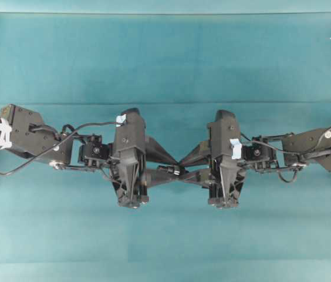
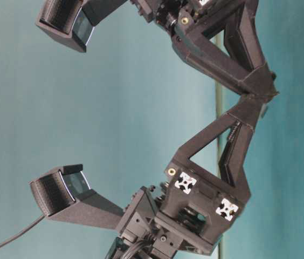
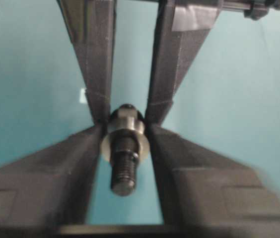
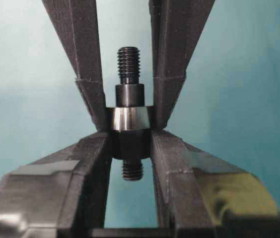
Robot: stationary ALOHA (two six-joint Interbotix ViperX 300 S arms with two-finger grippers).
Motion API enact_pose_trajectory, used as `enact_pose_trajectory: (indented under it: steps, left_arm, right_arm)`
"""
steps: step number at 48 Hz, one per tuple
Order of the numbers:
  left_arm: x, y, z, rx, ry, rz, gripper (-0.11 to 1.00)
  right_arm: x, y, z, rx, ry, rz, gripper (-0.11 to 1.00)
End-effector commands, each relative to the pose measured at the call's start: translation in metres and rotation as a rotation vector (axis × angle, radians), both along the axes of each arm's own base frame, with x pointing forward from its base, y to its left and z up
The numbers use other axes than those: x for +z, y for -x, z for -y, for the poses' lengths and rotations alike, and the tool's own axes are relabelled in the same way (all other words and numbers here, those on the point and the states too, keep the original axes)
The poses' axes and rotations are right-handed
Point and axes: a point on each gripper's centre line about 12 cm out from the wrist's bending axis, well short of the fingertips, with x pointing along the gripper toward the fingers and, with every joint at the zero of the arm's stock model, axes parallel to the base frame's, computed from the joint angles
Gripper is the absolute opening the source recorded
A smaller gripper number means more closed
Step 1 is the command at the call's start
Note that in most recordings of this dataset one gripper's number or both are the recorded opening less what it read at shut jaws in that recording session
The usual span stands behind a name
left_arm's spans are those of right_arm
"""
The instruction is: Insert the washer onto the shaft with both hands.
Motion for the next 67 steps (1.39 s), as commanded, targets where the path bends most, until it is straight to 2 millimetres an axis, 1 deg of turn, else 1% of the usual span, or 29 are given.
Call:
enact_pose_trajectory:
  steps: [1,4,6,13,21,31,39,47,55,62,67]
  left_arm:
    - [0.010,-0.004,-0.002,0.003,-0.001,0.029,0.70]
    - [0.009,-0.003,-0.003,0.006,-0.001,0.026,0.84]
    - [0.010,-0.003,-0.004,0.009,-0.001,0.026,0.86]
    - [0.010,0.000,-0.006,0.014,-0.002,0.014,0.81]
    - [0.010,0.002,-0.006,0.013,-0.002,-0.003,0.81]
    - [0.022,0.009,-0.006,0.014,-0.002,0.005,0.81]
    - [0.025,0.021,-0.006,0.012,-0.004,-0.015,0.81]
    - [0.022,0.036,-0.005,0.007,-0.012,-0.056,0.81]
    - [0.020,0.051,0.000,-0.010,-0.018,-0.087,0.81]
    - [0.020,0.057,0.004,-0.025,-0.025,-0.095,0.80]
    - [0.020,0.059,0.005,-0.029,-0.027,-0.097,0.80]
  right_arm:
    - [0.010,-0.004,0.000,-0.007,-0.014,0.035,0.00]
    - [0.009,-0.003,-0.001,-0.004,-0.013,0.029,0.00]
    - [0.008,-0.003,-0.002,-0.003,-0.013,0.025,0.00]
    - [0.008,-0.002,-0.003,0.002,-0.013,0.021,0.00]
    - [0.009,-0.002,-0.003,0.003,-0.012,0.022,0.00]
    - [0.007,0.000,-0.003,0.003,-0.012,0.016,0.00]
    - [0.005,0.004,-0.003,0.002,-0.012,0.004,0.00]
    - [0.005,0.004,-0.003,0.002,-0.012,0.004,0.00]
    - [0.005,0.004,-0.003,0.002,-0.012,0.001,0.00]
    - [0.004,0.004,-0.003,0.002,-0.012,-0.004,0.00]
    - [0.005,0.004,-0.003,0.002,-0.012,-0.004,0.00]
